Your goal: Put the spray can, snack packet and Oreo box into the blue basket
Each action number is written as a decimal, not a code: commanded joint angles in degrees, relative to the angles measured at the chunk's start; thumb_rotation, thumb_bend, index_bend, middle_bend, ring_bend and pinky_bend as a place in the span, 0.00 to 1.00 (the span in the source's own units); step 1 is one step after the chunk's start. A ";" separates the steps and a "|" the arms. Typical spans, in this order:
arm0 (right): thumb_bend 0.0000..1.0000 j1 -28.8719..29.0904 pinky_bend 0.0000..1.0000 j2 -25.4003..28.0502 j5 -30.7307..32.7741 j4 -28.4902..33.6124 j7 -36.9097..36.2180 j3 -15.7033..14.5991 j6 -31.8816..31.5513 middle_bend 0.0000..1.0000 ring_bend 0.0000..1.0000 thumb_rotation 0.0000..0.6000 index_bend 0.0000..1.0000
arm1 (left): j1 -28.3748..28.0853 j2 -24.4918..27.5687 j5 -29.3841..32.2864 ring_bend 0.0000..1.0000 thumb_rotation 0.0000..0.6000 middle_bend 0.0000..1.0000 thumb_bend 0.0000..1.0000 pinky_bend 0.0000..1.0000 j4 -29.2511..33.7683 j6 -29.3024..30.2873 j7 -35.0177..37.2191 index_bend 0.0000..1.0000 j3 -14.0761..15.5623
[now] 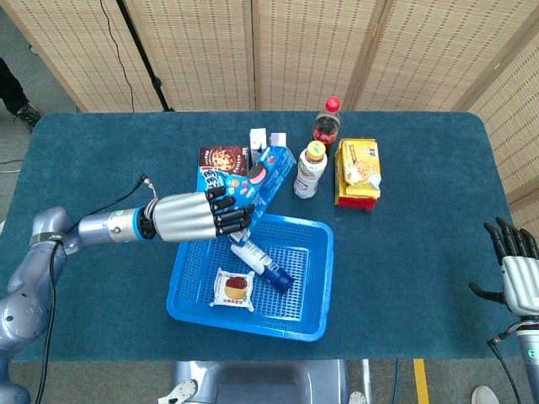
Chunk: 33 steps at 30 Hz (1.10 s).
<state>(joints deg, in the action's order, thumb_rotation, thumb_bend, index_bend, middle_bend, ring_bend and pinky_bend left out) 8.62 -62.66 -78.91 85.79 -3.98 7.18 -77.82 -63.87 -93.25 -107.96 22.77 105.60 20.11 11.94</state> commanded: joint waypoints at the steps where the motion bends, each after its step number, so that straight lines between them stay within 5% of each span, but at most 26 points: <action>1: 0.00 -0.06 0.00 0.12 0.06 0.03 -0.24 0.05 -0.05 0.00 0.00 1.00 0.00 | -0.95 2.91 -4.54 0.53 1.00 0.56 0.39 0.66 9.35 1.75 -5.17 0.67 2.15; 9: 0.00 -0.11 0.00 0.33 0.32 -0.24 -1.01 0.13 0.10 0.00 0.00 1.00 0.00 | -1.75 6.39 -11.02 0.54 1.00 0.56 0.39 0.66 24.57 -1.71 -13.15 0.68 4.36; 16: 0.00 -0.12 0.00 0.45 0.38 -0.35 -1.45 0.13 0.26 0.00 0.00 1.00 0.00 | -1.96 8.49 -13.15 0.55 1.00 0.57 0.39 0.66 31.80 -9.25 -17.89 0.69 5.09; 28: 0.00 -0.16 0.00 0.64 0.69 -0.56 -2.08 0.25 0.40 0.00 0.00 1.00 0.00 | -5.04 3.86 -10.43 0.54 1.00 0.57 0.39 0.66 39.25 -28.38 -23.16 0.69 0.69; 30: 0.00 -0.16 0.00 0.69 0.88 -0.73 -2.39 0.29 0.57 0.00 0.00 1.00 0.00 | -5.33 3.33 -9.90 0.53 1.00 0.56 0.39 0.66 39.61 -30.44 -23.80 0.66 -0.04; 33: 0.00 -0.17 0.00 0.78 0.98 -0.96 -2.75 0.32 0.71 0.00 0.00 1.00 0.00 | -5.38 3.04 -9.02 0.37 1.00 0.36 0.37 0.62 40.61 -32.36 -23.89 0.43 -0.79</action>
<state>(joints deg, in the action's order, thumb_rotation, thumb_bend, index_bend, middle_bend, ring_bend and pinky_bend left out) 8.45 -61.89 -77.93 84.84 -6.73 7.50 -77.13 -69.01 -89.79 -117.55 62.74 74.03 -3.46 11.73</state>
